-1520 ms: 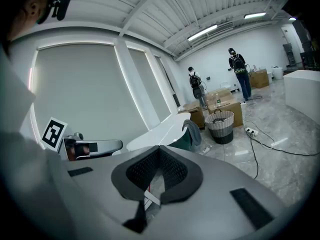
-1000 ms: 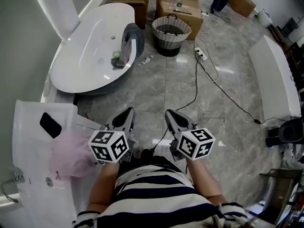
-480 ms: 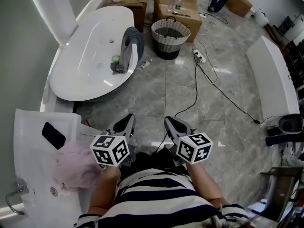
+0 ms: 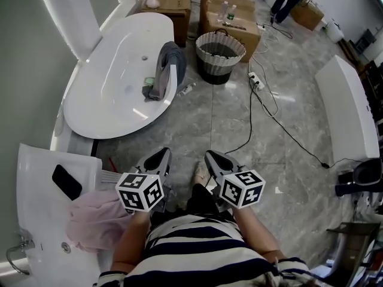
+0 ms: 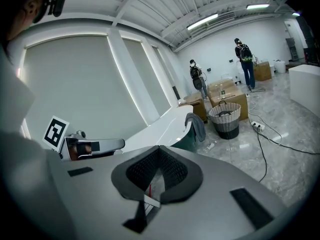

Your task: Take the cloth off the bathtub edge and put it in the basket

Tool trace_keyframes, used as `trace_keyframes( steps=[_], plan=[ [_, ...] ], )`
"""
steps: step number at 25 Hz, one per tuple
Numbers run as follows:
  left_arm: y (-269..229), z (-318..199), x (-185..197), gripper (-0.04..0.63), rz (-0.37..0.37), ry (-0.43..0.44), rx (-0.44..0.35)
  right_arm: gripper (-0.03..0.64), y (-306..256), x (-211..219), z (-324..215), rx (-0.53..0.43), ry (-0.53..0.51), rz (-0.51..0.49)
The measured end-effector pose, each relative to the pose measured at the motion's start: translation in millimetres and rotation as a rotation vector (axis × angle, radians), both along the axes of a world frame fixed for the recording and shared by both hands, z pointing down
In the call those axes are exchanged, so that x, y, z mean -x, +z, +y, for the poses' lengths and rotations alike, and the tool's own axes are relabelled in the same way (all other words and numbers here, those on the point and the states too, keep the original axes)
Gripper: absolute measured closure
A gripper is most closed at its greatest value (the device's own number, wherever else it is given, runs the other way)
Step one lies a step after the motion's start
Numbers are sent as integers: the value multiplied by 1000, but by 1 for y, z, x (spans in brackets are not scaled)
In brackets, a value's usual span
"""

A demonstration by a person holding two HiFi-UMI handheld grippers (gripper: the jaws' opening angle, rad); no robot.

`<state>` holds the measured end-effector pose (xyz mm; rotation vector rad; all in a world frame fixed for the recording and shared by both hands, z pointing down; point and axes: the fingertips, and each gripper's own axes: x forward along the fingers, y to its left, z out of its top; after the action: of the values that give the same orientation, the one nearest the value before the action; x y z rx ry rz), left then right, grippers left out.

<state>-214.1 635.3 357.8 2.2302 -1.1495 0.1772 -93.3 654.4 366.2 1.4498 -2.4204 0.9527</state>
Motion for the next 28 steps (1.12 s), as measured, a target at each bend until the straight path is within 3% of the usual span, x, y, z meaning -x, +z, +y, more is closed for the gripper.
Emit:
trace_keyframes(
  steps=[28],
  plan=[
    [14,-205,-85,577,-81,-63,21,591,27,-77,-211,41,-110,-36]
  ],
)
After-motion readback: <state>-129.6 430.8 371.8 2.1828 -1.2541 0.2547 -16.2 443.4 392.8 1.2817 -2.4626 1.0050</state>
